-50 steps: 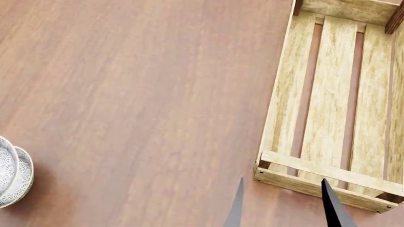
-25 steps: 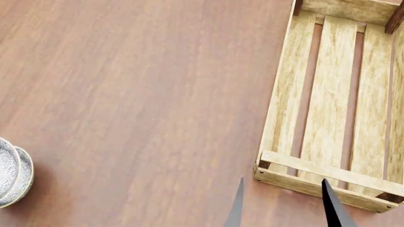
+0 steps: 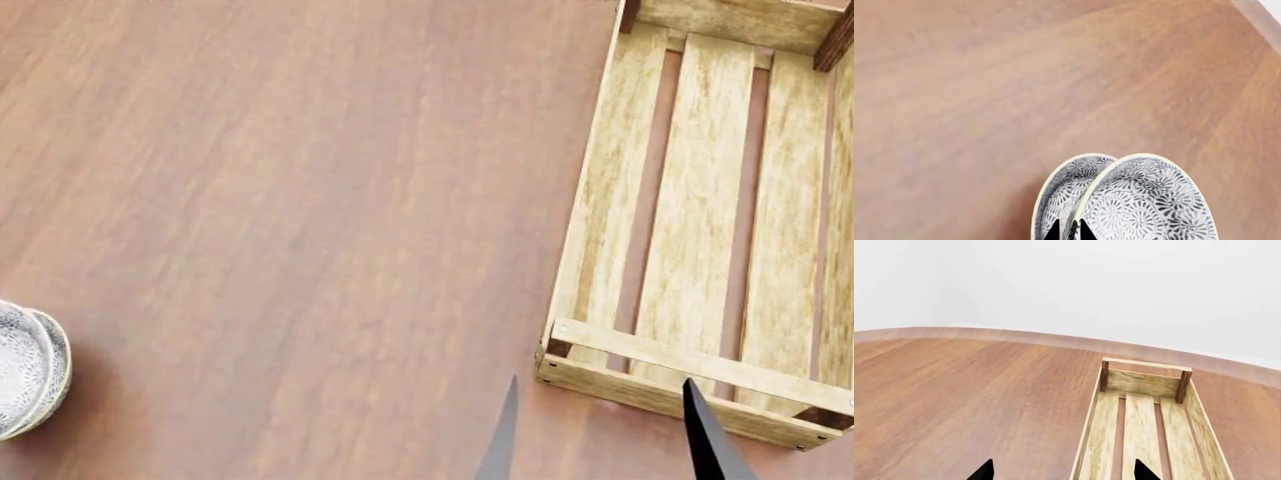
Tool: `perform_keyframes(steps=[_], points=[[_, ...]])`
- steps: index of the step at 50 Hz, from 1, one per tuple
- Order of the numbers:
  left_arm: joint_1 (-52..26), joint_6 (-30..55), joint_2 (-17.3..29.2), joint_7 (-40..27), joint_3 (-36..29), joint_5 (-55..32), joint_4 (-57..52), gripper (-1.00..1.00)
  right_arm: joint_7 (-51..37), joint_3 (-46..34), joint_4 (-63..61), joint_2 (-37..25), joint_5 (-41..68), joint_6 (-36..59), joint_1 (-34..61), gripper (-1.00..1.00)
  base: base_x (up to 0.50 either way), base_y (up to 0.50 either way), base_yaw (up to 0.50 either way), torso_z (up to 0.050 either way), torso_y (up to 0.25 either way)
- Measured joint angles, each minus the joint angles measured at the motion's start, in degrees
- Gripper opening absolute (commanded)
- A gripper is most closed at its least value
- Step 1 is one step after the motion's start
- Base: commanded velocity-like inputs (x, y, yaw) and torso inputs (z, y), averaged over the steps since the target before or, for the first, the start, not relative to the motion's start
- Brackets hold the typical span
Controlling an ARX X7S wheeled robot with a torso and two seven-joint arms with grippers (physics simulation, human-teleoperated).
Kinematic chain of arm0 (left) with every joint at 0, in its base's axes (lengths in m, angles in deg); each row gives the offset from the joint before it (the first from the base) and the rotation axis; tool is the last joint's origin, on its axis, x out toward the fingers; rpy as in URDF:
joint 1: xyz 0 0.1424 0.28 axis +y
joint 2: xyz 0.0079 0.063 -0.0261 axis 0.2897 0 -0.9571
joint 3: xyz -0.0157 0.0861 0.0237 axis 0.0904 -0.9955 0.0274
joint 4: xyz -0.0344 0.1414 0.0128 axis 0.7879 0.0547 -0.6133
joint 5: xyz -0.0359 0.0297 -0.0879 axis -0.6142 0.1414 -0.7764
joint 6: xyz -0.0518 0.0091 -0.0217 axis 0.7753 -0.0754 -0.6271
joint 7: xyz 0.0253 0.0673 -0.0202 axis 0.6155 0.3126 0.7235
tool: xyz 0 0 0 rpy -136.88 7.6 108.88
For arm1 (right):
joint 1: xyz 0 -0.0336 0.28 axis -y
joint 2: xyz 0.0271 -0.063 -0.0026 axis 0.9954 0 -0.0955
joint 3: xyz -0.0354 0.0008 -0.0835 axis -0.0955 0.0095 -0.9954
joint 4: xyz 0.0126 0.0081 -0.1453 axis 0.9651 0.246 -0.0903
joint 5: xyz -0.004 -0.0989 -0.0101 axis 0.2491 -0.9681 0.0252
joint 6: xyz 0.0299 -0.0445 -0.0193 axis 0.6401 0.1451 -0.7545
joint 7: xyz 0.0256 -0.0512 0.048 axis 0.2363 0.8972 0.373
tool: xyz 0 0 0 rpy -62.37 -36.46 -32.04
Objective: Stack the right bowl on the left bowl and place them in the tray.
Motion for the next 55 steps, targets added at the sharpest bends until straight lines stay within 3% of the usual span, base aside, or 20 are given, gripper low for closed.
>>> perform_keyframes(steps=[13, 14, 55], points=[[-1.23, -0.46, -0.46, 0.44, -0.87, 0.79, 2.72, -1.00, -0.22, -0.16, 0.06, -0.17, 0.04, -0.04, 0.09, 1.00, 0.00, 0.00, 0.00, 0.000, 0.001], [-1.31, -0.48, -0.48, 0.49, -0.95, 0.84, 2.82, 1.00, -0.25, -0.17, 0.06, -0.18, 0.05, -0.04, 0.10, 1.00, 0.00, 0.00, 0.00, 0.000, 0.000], [-2.73, -1.86, -0.81, 2.03, -2.06, 1.07, 5.02, 1.00, -0.91, -0.77, 0.01, -0.62, 0.35, 0.00, 0.53, 1.00, 0.00, 0.00, 0.00, 0.000, 0.000]])
